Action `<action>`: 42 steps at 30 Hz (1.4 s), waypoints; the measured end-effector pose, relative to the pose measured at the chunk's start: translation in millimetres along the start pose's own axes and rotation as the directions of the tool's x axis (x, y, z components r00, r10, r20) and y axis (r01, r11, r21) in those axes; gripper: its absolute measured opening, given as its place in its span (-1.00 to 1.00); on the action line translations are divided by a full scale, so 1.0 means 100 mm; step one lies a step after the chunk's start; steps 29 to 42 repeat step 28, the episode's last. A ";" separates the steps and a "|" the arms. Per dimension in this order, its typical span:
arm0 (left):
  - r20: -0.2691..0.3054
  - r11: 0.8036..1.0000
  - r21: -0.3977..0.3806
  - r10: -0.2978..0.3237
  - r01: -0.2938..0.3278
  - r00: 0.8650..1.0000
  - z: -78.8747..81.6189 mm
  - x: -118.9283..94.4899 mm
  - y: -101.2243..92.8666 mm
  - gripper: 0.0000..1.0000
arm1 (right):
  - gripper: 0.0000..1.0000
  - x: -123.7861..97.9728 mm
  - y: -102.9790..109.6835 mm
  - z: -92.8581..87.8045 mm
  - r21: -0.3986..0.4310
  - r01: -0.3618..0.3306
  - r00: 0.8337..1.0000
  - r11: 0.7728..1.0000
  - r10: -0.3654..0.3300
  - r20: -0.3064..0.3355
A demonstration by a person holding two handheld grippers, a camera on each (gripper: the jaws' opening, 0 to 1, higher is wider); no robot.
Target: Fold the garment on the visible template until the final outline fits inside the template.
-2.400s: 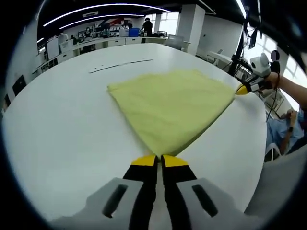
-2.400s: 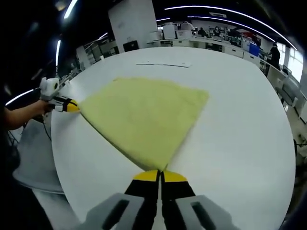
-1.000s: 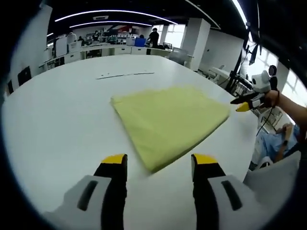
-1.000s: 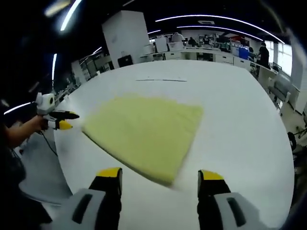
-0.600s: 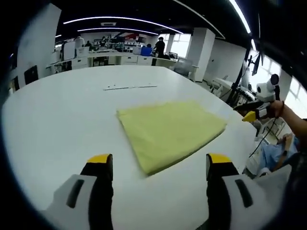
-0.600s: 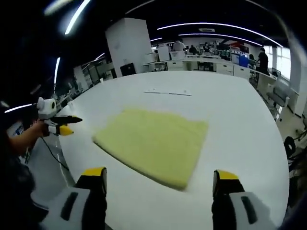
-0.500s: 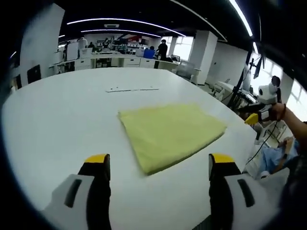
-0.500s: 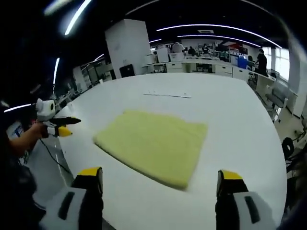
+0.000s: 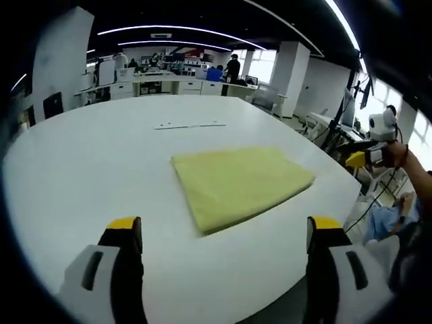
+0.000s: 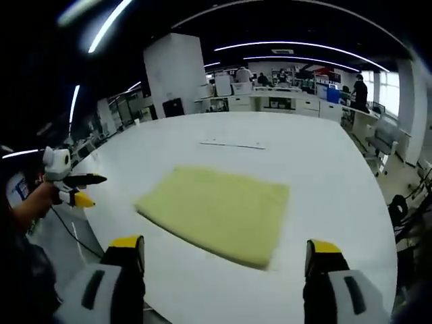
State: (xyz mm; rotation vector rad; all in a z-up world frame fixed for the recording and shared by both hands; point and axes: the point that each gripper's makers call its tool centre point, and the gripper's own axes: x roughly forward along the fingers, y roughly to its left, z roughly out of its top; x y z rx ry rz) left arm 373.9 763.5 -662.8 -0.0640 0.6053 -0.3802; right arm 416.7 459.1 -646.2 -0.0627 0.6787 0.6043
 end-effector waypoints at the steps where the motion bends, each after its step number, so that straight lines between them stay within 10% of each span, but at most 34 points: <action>1: 0.005 1.000 -0.003 0.007 -0.007 1.000 0.01 -0.01 0.01 0.98 | 0.99 0.00 0.01 0.00 -0.006 0.000 1.000 1.000 0.000 -0.002; 42: -0.001 0.998 -0.008 0.056 -0.056 0.998 -0.01 -0.17 0.07 0.98 | 0.99 -0.13 0.03 -0.09 0.003 0.017 0.999 1.000 -0.017 -0.042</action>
